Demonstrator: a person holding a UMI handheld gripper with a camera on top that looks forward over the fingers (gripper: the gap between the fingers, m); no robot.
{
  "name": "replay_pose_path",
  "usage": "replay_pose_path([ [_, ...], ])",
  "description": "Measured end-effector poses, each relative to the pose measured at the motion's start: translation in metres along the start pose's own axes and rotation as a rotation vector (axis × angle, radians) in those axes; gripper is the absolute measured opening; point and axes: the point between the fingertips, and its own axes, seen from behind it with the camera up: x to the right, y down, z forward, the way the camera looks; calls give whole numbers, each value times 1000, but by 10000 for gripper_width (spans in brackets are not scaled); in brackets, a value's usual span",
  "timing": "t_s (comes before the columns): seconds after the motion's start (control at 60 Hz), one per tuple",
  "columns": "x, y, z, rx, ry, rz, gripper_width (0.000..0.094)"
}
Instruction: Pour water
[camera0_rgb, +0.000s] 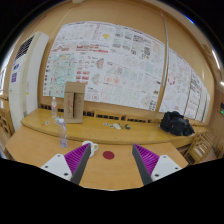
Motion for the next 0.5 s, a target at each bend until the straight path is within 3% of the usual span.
replay_pose_path([
  [0.2, -23, 28, 13, -51, -2, 6, 852],
  [0.5, -118, 114, 54, -164, -46, -8, 850],
])
